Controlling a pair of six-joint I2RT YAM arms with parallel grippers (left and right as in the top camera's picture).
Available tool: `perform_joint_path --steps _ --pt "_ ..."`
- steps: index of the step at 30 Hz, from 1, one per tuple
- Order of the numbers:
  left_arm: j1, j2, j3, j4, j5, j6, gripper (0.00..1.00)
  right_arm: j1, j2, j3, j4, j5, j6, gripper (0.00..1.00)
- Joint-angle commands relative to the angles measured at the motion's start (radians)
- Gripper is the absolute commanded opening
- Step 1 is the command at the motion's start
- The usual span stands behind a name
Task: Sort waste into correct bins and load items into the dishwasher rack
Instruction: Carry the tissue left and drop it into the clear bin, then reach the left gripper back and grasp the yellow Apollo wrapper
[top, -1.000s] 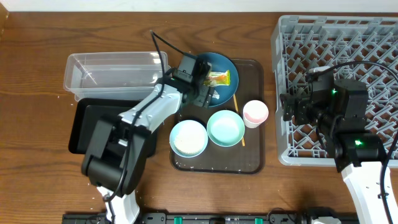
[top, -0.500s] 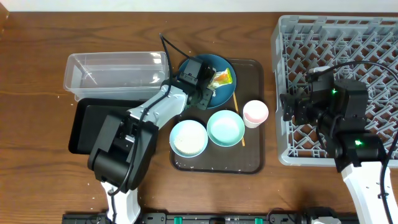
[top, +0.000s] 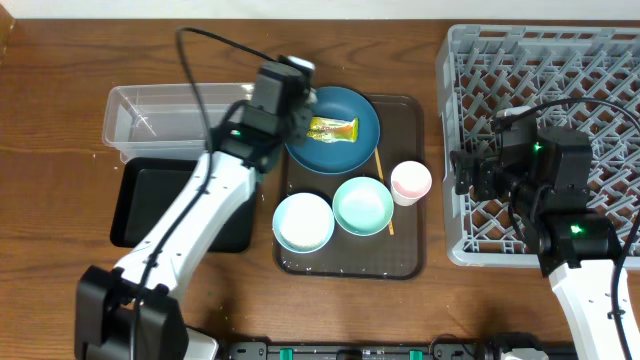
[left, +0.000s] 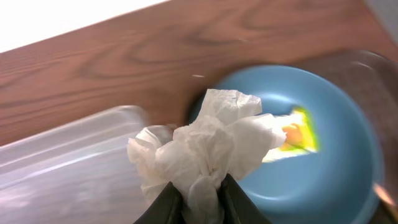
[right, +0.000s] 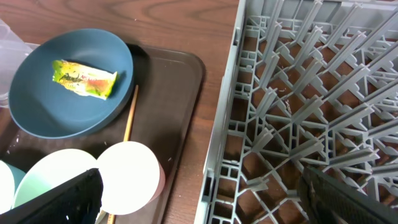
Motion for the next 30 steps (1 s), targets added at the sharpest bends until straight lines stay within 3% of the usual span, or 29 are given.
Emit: perform_joint_path --steps 1,7,14,22,30 --pt "0.067 0.003 0.014 -0.01 -0.056 -0.001 0.2 -0.022 0.001 0.019 0.0 -0.004 0.013 0.99" --pt "0.183 0.014 0.014 -0.01 -0.056 -0.005 0.25 -0.021 0.001 0.019 -0.003 -0.004 0.013 0.99" --pt "0.236 0.021 0.013 -0.013 -0.043 -0.028 0.62 -0.021 0.001 0.019 -0.003 -0.004 0.013 0.99" --pt "0.223 0.029 0.009 -0.013 0.341 -0.039 0.64 -0.021 0.001 0.019 -0.004 -0.004 0.013 0.99" --pt "0.134 0.119 0.008 -0.004 0.371 -0.02 0.66 -0.021 0.001 0.019 -0.004 -0.004 0.013 0.99"
